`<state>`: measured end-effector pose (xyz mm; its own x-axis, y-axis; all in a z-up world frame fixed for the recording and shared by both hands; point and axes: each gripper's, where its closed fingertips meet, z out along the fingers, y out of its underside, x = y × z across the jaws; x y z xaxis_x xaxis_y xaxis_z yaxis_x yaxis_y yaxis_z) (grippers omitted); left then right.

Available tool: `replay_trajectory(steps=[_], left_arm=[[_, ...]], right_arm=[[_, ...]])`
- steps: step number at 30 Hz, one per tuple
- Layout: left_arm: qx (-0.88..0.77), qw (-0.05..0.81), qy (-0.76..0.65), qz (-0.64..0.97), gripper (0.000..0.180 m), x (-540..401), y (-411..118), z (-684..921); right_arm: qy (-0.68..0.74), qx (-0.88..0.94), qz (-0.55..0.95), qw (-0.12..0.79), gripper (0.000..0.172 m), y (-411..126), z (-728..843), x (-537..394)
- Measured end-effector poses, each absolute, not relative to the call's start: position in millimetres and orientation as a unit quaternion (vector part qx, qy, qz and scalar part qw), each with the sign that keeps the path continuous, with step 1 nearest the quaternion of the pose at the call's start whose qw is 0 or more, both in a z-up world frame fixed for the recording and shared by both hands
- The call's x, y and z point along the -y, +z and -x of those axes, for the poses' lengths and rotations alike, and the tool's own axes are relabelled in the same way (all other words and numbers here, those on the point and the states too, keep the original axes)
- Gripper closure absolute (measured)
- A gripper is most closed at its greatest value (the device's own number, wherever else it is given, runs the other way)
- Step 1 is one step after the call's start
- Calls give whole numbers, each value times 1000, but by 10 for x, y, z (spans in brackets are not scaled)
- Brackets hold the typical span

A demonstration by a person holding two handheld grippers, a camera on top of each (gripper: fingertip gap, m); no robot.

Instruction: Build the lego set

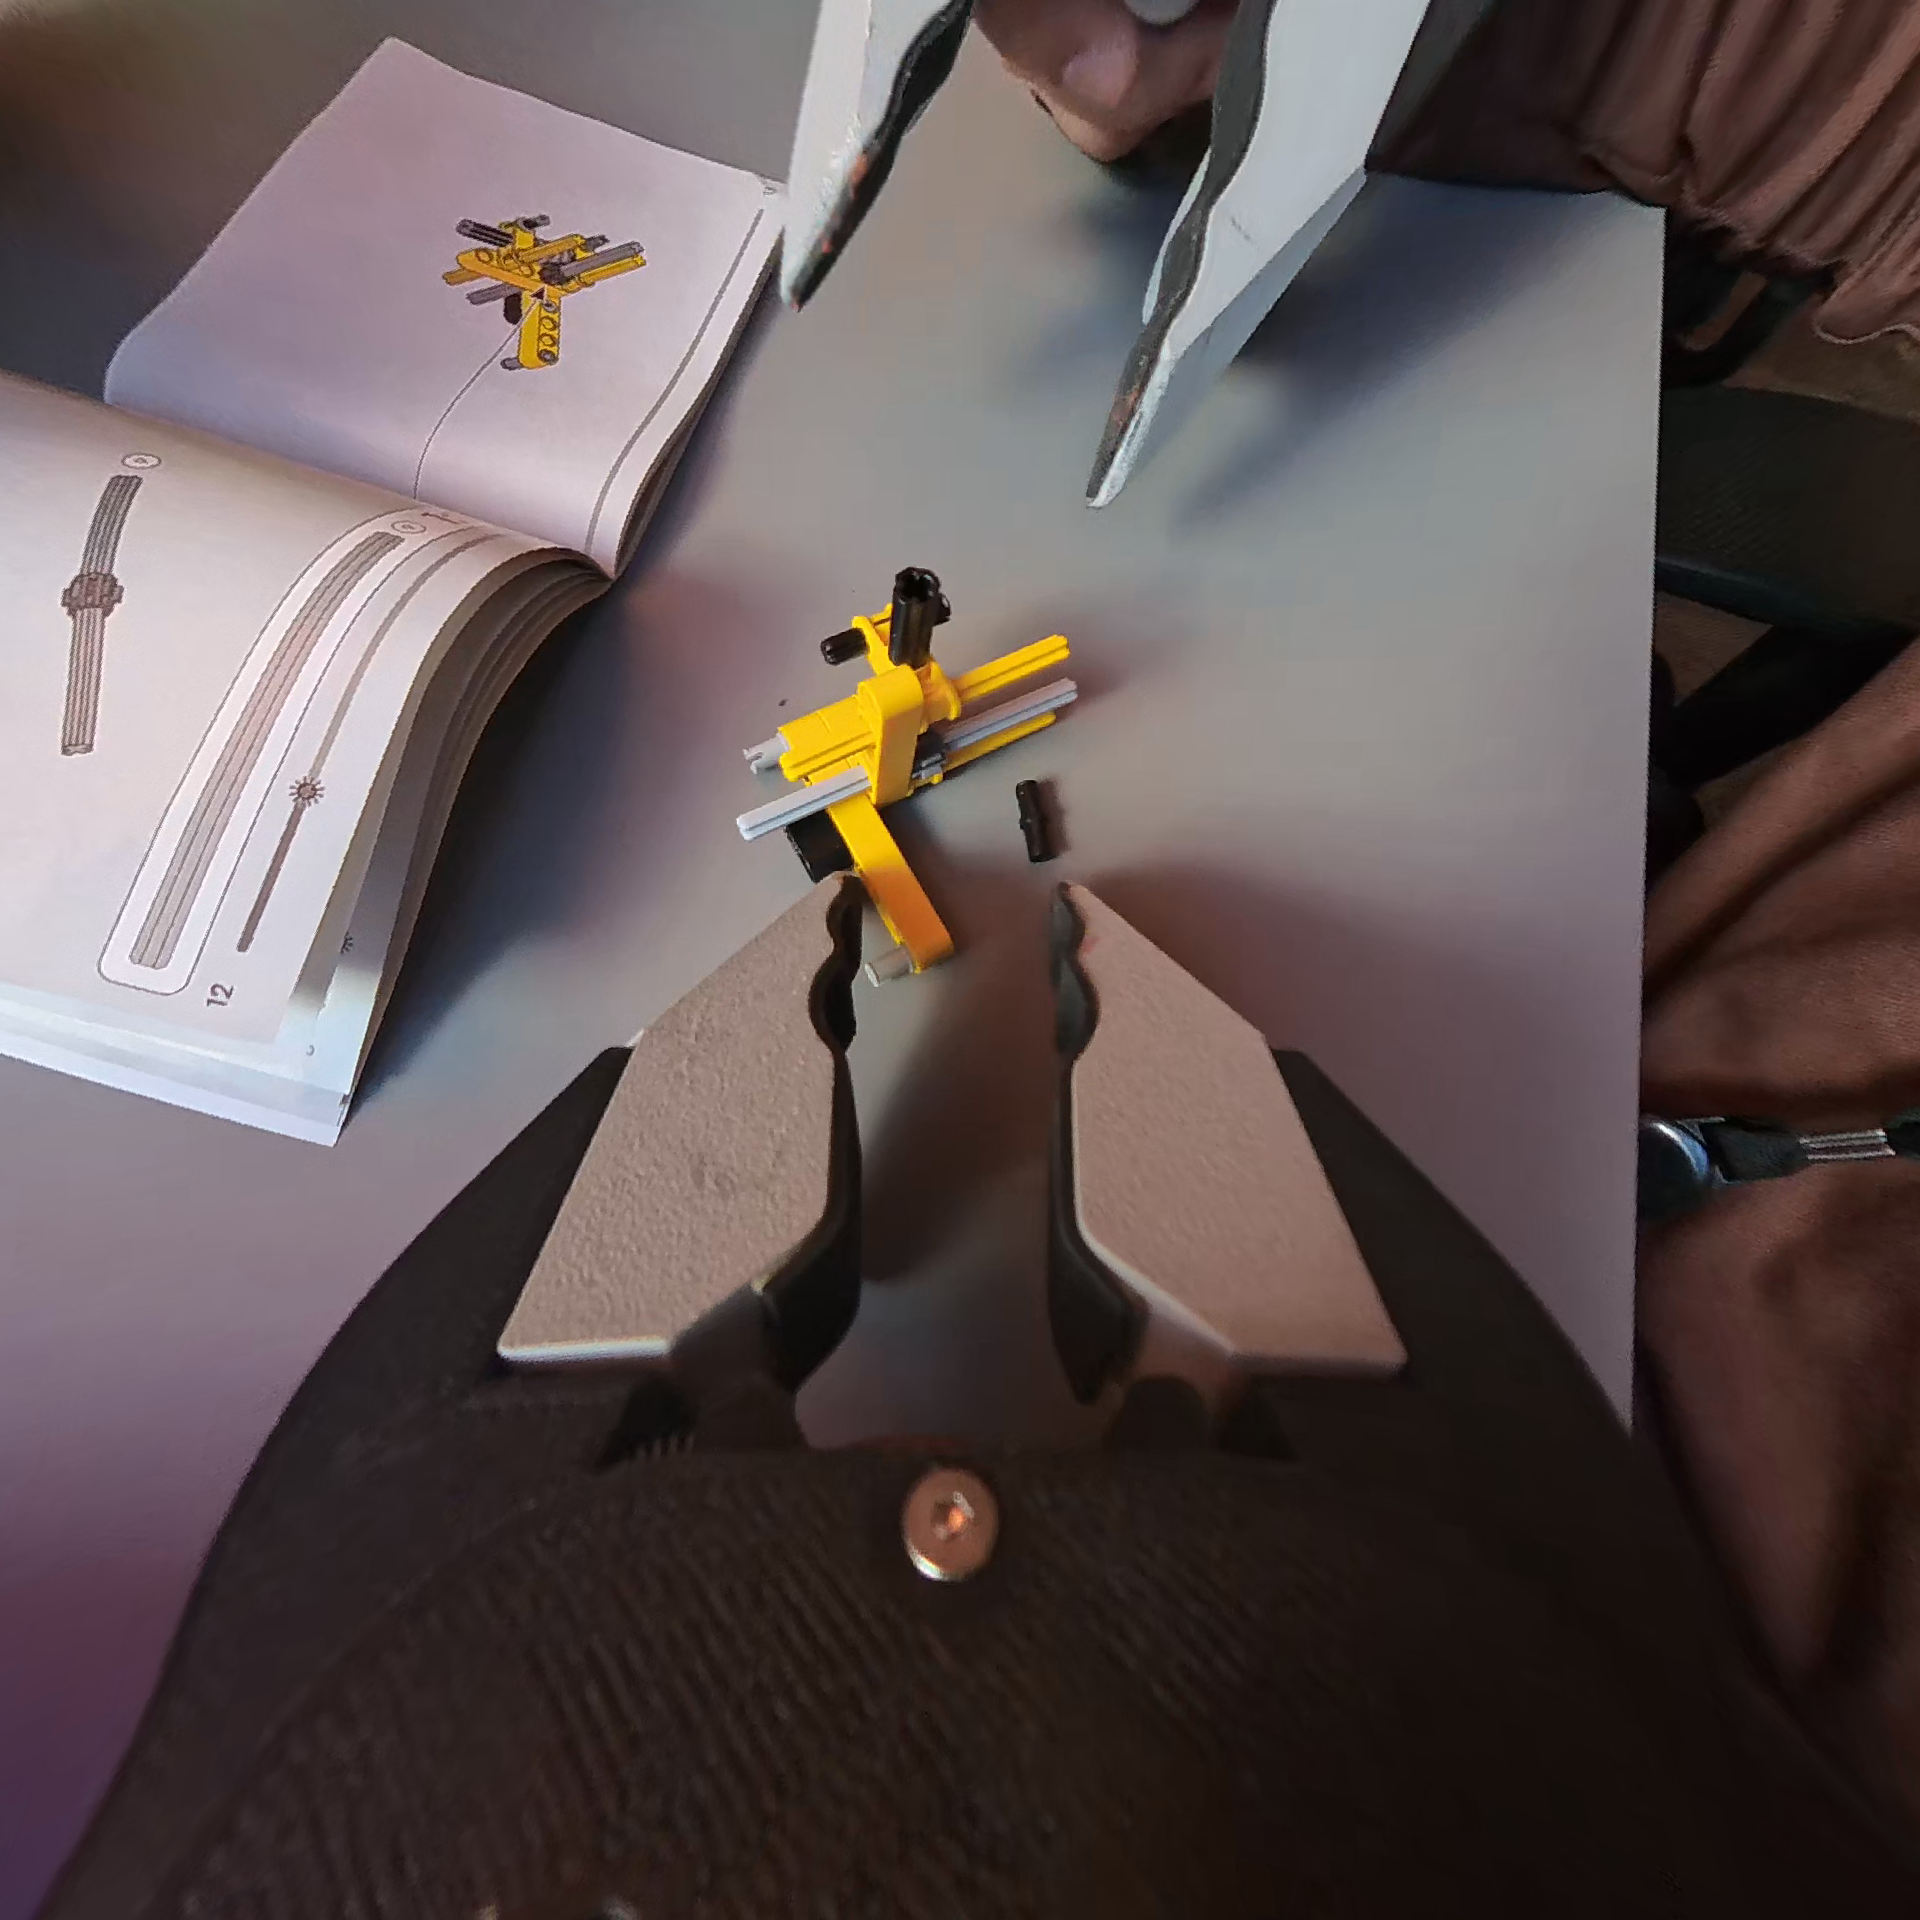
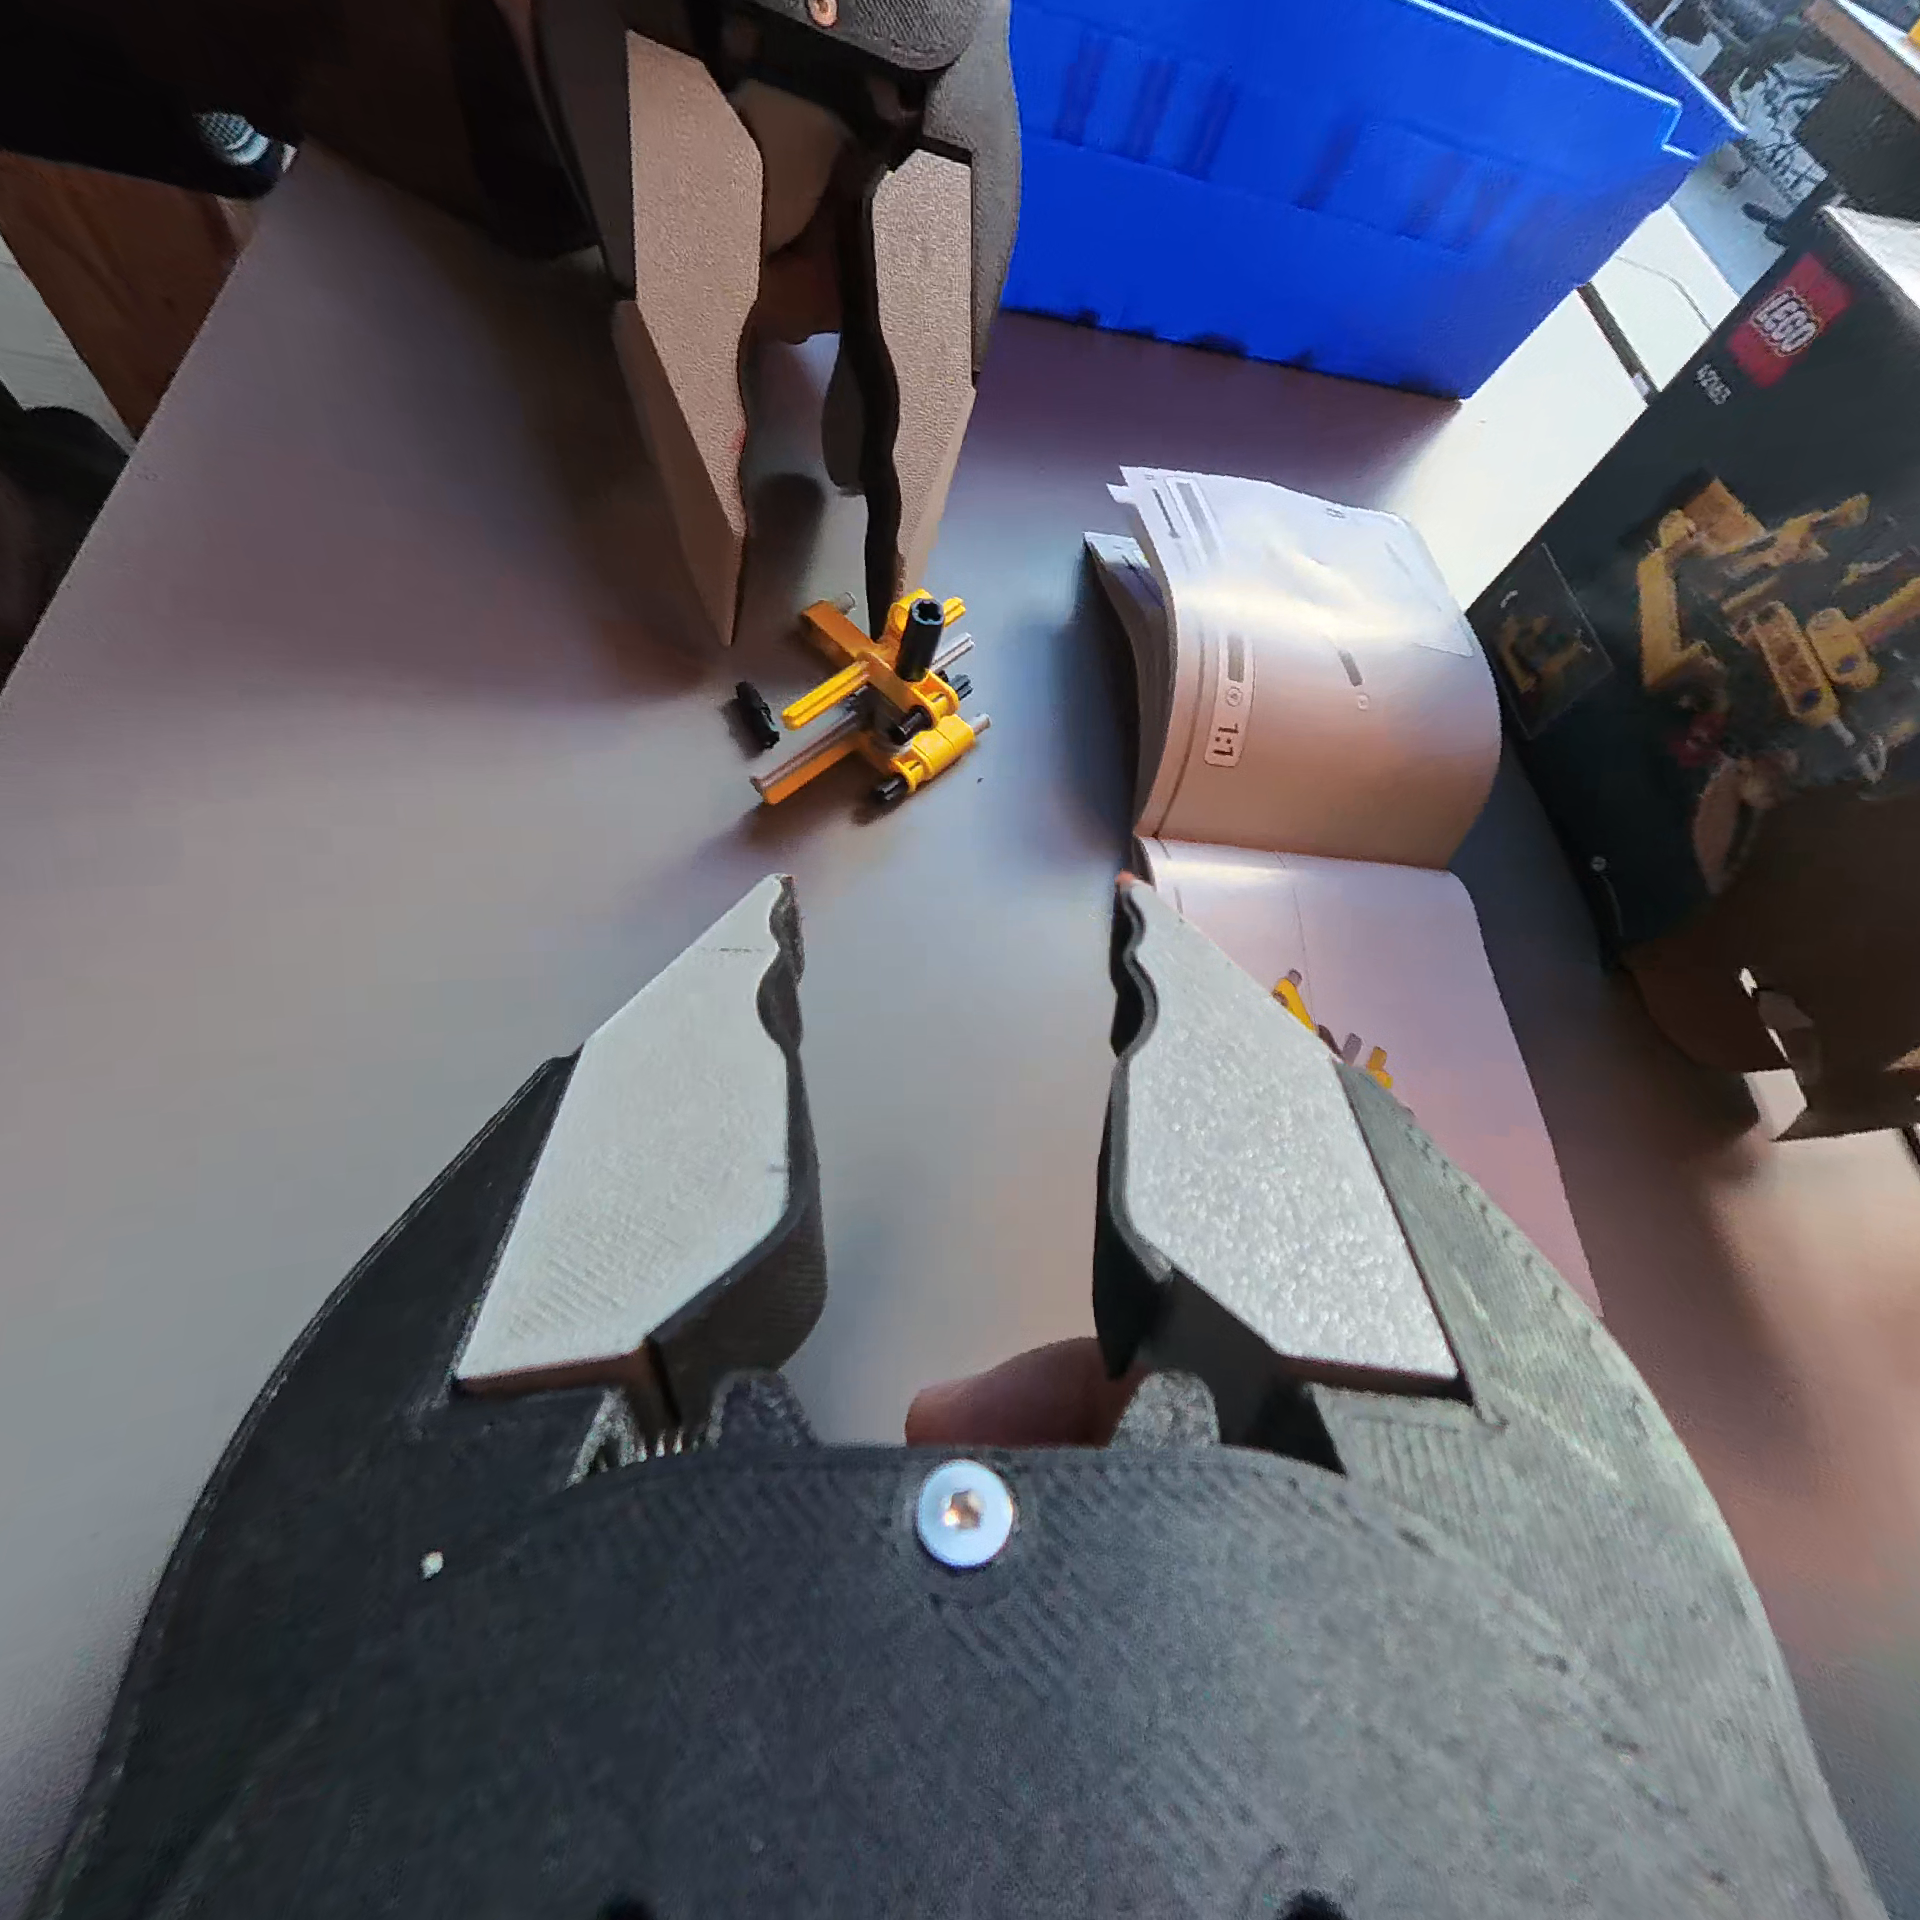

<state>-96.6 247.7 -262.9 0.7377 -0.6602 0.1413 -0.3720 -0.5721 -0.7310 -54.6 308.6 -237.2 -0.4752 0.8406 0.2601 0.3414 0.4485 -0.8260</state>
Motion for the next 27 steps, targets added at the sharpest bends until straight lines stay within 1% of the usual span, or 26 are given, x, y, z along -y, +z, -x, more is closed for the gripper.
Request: replay_trajectory(steps=[12, 15, 27], left_arm=[[-299, 356, -204, 861, 146, -2478, -2621, 967], [-299, 357, -204, 861, 146, -2479, -2619, 968], [-298, 355, -205, 862, 147, -2478, -2624, 970]], right_arm=[[370, 765, 395, 349, 118, -2335, 501, -3201], [371, 768, 395, 341, 123, -2350, 470, -3196], [362, 782, 389, 327, 124, -2405, 434, -3143]])
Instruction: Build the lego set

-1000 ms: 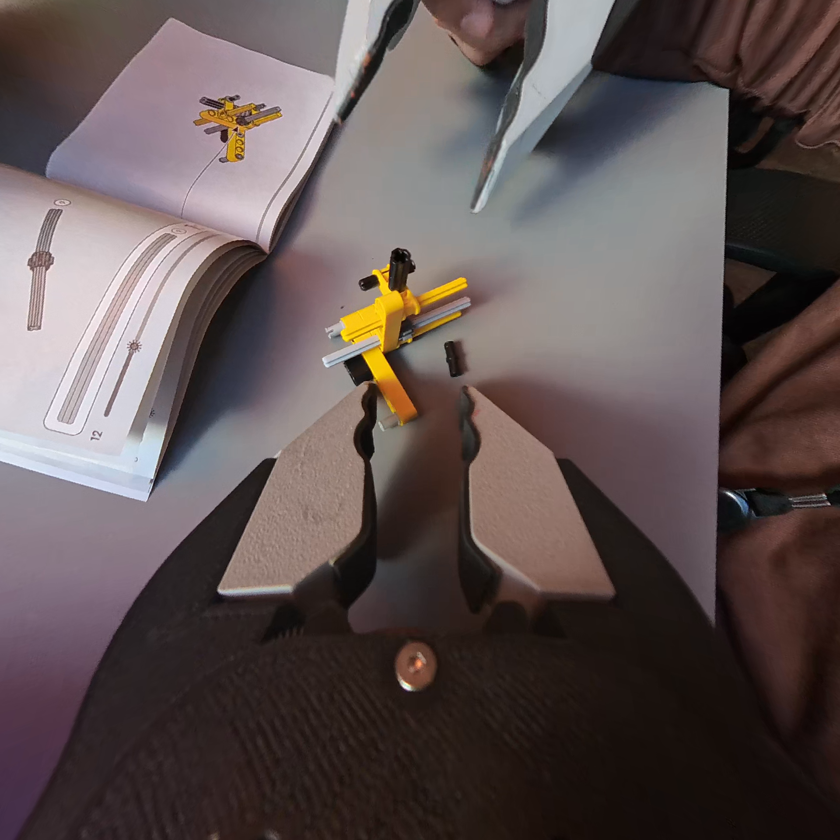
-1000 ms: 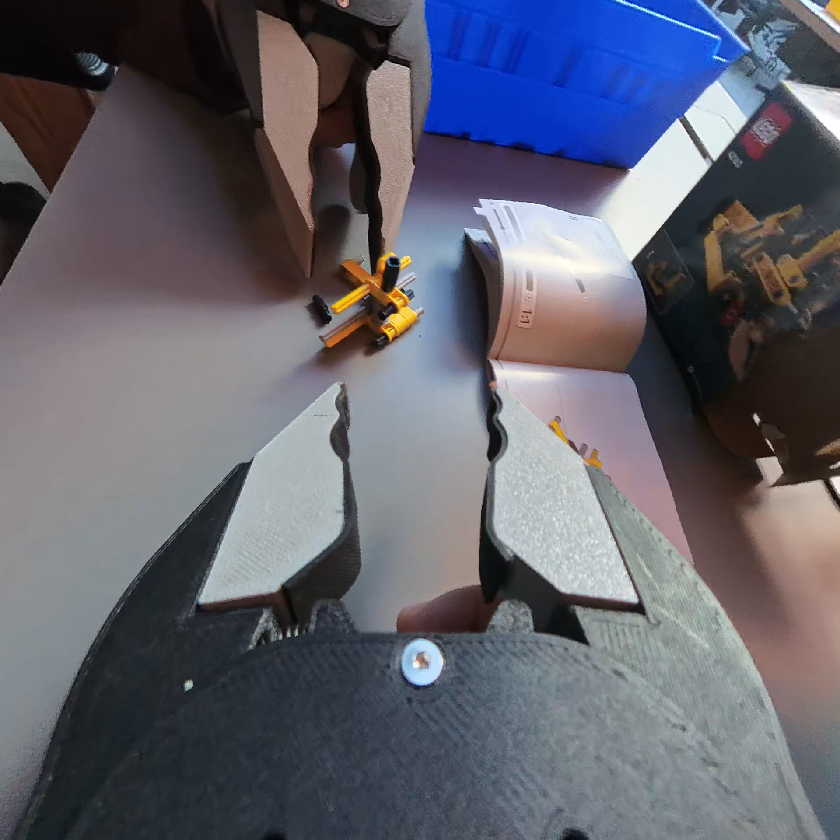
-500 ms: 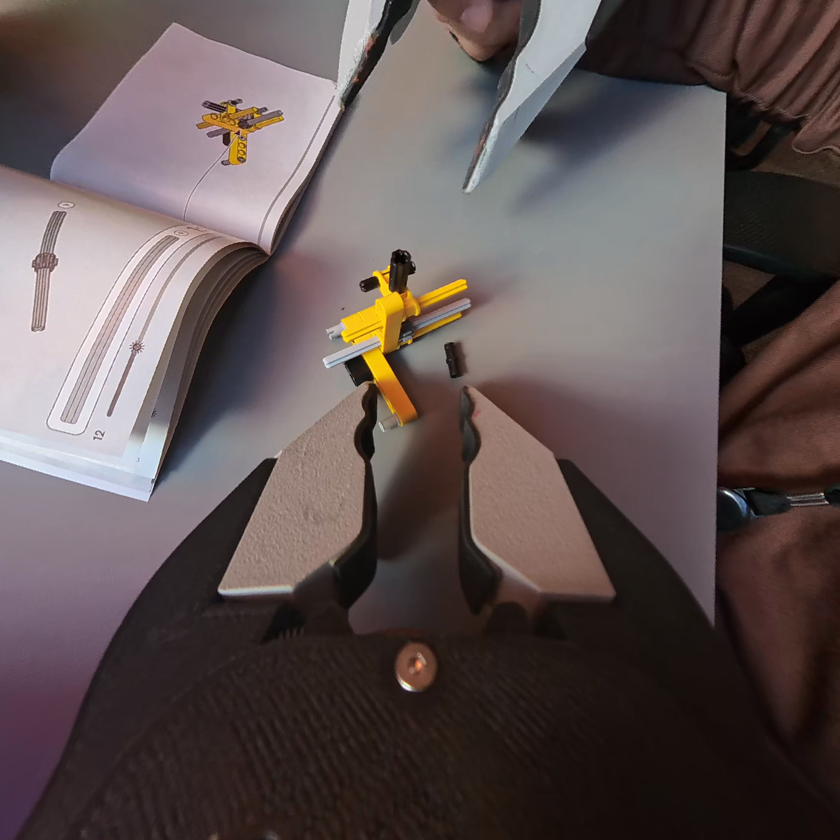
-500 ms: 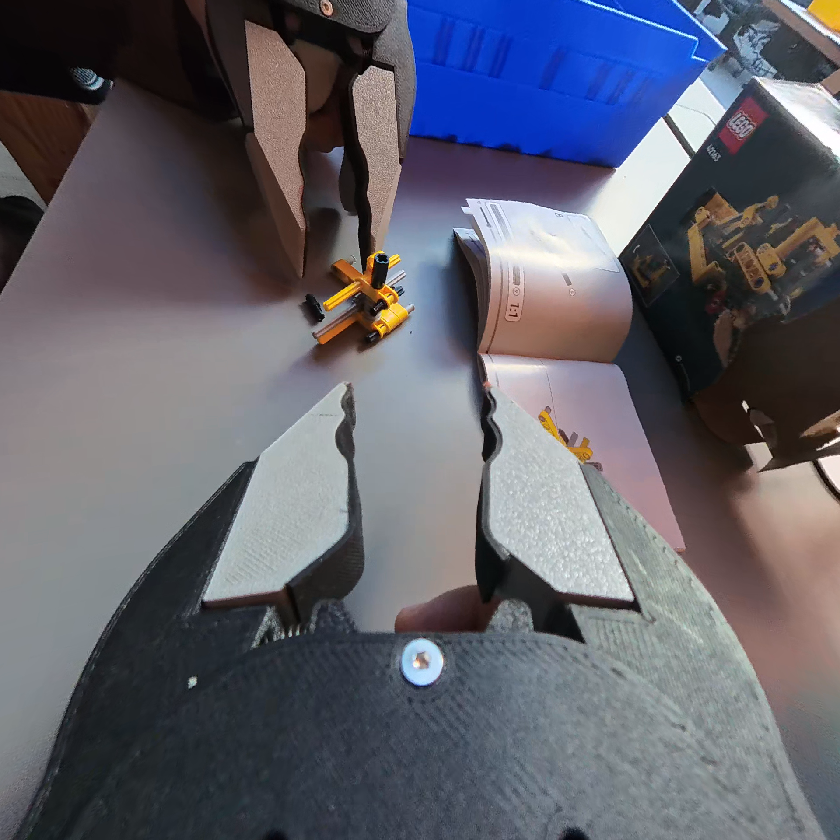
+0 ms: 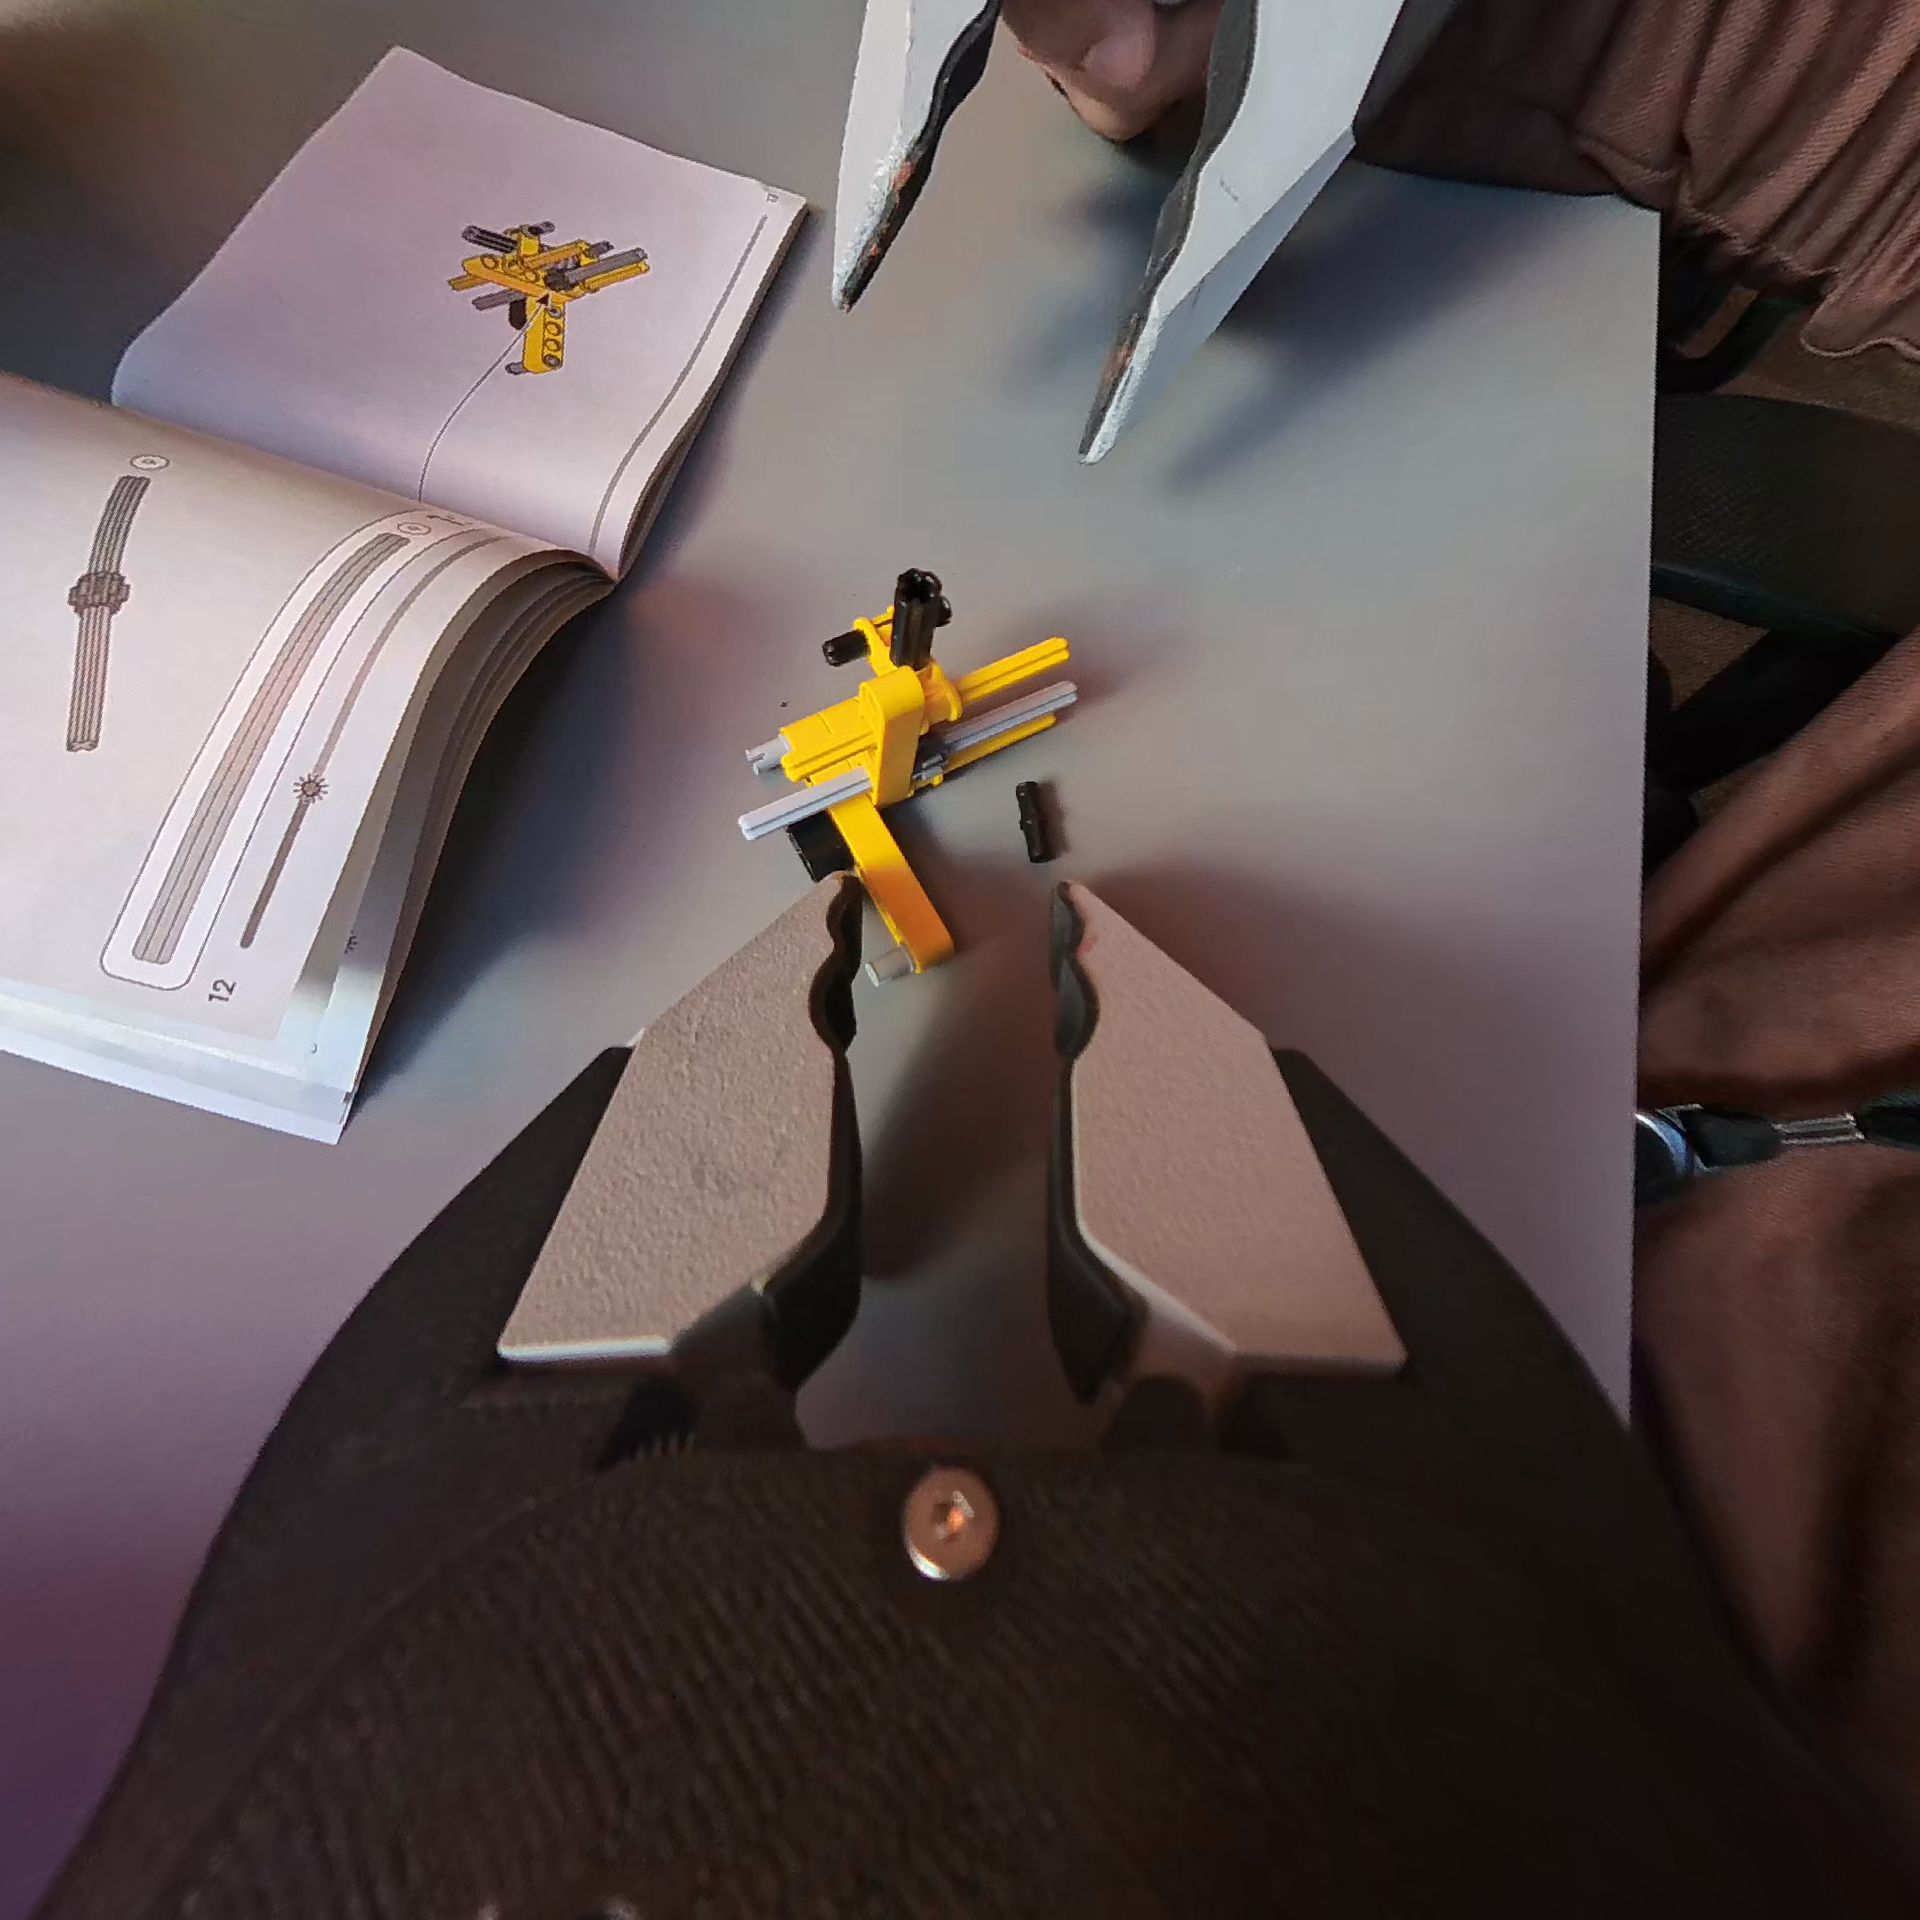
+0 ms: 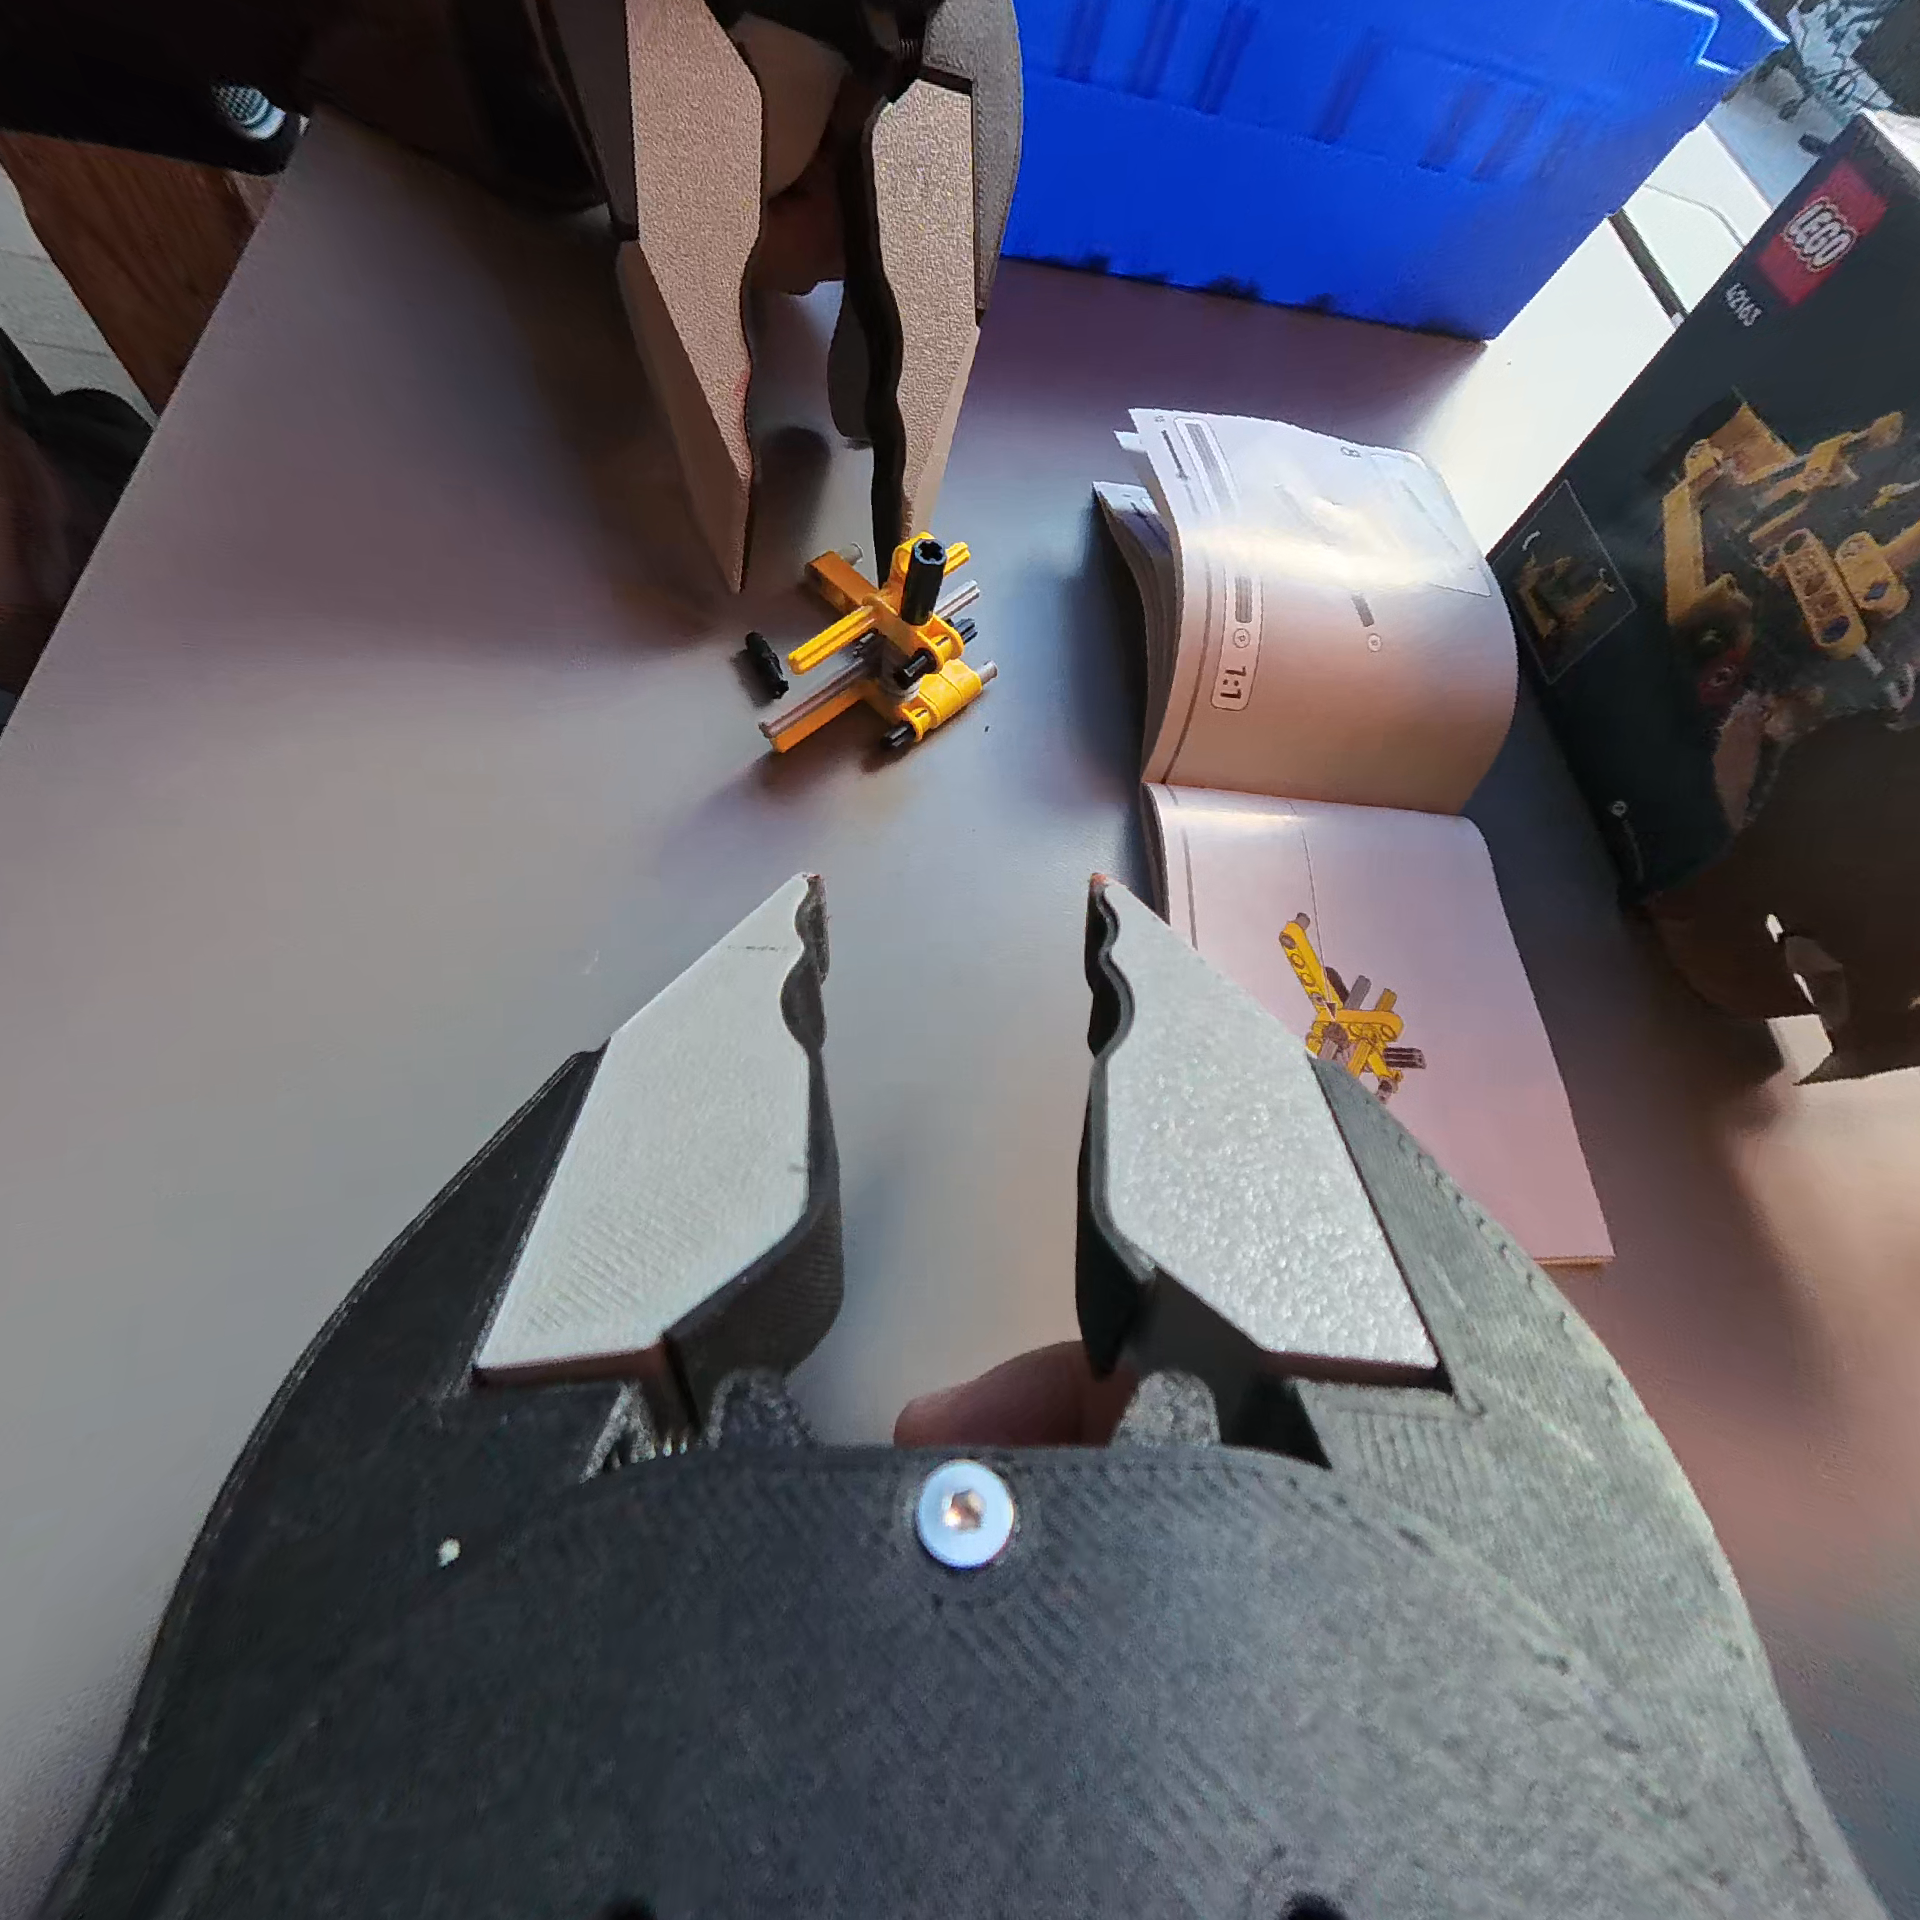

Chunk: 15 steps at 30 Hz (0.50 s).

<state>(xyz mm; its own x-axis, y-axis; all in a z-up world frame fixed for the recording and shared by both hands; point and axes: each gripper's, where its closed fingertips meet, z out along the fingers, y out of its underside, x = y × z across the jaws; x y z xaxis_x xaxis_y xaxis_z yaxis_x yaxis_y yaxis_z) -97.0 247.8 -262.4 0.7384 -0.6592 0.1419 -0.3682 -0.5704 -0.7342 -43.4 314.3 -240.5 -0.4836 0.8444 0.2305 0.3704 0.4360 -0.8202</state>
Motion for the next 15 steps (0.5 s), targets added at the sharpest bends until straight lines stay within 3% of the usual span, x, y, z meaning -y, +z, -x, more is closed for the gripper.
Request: replay_trajectory(steps=[15], left_arm=[[-300, 353, -205, 862, 147, -2470, -2630, 966]], right_arm=[[358, 784, 388, 326, 125, -2418, 429, -3137]])
